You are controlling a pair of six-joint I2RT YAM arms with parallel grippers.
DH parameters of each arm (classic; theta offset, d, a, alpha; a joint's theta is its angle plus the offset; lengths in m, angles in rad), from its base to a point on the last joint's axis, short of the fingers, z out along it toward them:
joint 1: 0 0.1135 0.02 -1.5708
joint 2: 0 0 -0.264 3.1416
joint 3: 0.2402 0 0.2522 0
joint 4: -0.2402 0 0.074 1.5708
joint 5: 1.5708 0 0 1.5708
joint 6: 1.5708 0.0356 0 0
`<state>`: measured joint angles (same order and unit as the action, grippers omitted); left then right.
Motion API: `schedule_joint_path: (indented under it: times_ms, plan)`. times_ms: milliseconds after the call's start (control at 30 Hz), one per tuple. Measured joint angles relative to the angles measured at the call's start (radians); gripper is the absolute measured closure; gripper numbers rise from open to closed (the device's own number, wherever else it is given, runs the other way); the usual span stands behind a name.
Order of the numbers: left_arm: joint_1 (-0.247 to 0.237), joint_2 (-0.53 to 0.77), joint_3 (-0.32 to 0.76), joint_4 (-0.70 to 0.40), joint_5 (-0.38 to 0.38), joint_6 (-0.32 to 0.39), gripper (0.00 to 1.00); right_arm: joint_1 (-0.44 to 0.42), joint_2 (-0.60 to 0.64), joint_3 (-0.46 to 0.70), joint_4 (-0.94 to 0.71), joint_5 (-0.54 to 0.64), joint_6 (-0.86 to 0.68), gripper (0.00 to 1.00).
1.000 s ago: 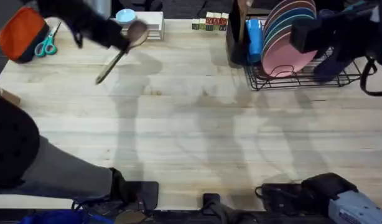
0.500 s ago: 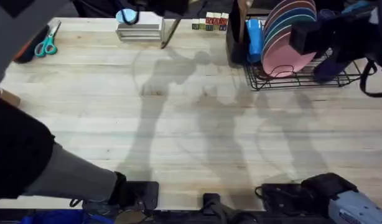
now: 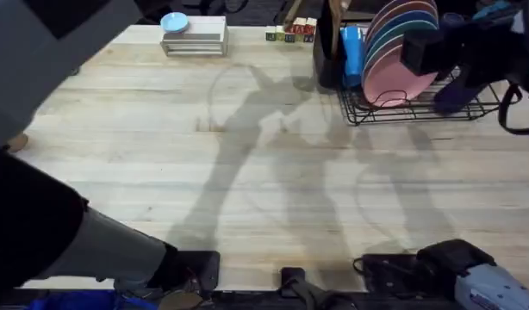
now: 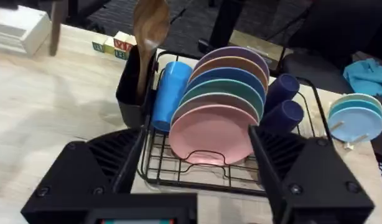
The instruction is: Pick up the spoon on the table one by one and put them onto the rack
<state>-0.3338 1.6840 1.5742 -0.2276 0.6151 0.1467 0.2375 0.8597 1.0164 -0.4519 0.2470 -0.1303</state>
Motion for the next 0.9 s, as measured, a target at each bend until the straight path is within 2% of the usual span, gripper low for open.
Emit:
schedule_joint_path:
  times_ms: [267,533,733,900]
  plan:
    - [-0.054,0.014,0.0,0.116,0.007,-0.061,0.958,0.0,0.0,0.0,0.0,0.0,0.0,0.008]
    - [-0.109,0.1,0.0,0.266,0.014,-0.129,0.958,0.0,0.0,0.0,0.0,0.0,0.0,0.008]
    - [-0.151,0.158,0.0,0.306,0.018,-0.167,0.958,0.0,0.0,0.0,0.0,0.0,0.0,0.008]
    - [-0.155,0.182,0.0,0.314,0.017,-0.182,0.958,0.0,0.0,0.0,0.0,0.0,0.0,0.008]
